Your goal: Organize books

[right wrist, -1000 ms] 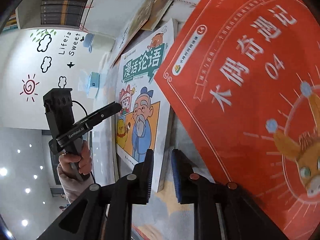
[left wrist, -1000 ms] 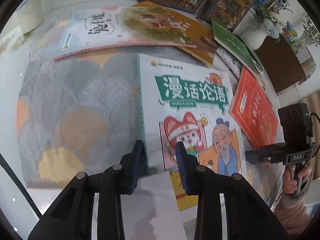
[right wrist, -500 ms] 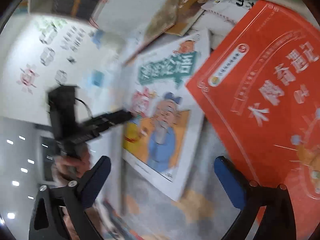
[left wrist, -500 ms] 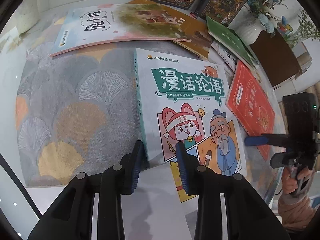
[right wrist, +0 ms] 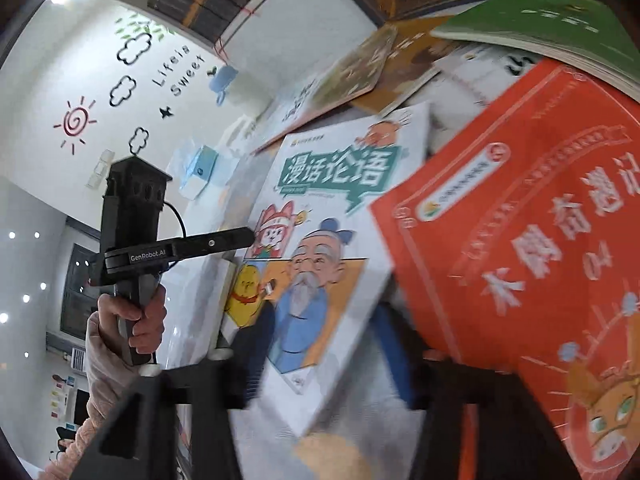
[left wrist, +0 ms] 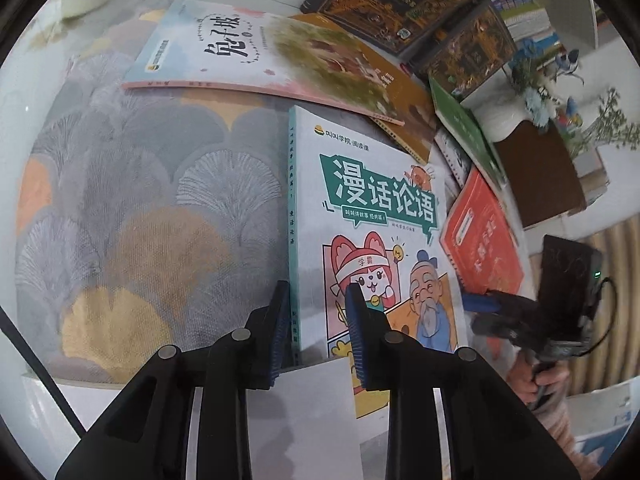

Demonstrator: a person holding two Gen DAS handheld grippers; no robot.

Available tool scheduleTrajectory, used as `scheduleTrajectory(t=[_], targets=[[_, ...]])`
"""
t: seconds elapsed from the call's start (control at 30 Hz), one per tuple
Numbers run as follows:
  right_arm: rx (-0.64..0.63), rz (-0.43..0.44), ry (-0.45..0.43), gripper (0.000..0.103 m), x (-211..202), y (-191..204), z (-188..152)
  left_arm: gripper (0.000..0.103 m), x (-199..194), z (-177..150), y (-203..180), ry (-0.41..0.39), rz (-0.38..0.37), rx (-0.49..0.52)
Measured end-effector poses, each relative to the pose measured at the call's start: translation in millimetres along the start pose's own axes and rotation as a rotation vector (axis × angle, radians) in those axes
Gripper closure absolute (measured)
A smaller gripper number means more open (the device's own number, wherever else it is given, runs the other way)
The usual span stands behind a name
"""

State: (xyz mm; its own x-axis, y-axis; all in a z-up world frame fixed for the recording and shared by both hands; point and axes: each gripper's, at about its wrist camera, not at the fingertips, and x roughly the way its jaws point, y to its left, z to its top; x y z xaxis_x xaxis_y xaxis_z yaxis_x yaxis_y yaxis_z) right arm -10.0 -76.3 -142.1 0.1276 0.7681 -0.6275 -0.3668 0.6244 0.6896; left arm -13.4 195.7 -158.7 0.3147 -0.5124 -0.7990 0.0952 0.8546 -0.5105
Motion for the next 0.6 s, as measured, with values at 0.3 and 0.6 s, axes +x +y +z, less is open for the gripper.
scheduleTrajectory(t=[0.3, 0.6], targets=[[-0.105, -0.097, -0.057, 0.061, 9.5, 14.1, 0.5, 0.079, -0.7, 3.8, -14.2, -0.052, 0.160, 0.041], [-0.144, -0.045, -0.148, 0.076, -10.5, 43.3, 16.5, 0.077, -5.2, 14.3, -24.5, -0.064, 0.258, 0.023]])
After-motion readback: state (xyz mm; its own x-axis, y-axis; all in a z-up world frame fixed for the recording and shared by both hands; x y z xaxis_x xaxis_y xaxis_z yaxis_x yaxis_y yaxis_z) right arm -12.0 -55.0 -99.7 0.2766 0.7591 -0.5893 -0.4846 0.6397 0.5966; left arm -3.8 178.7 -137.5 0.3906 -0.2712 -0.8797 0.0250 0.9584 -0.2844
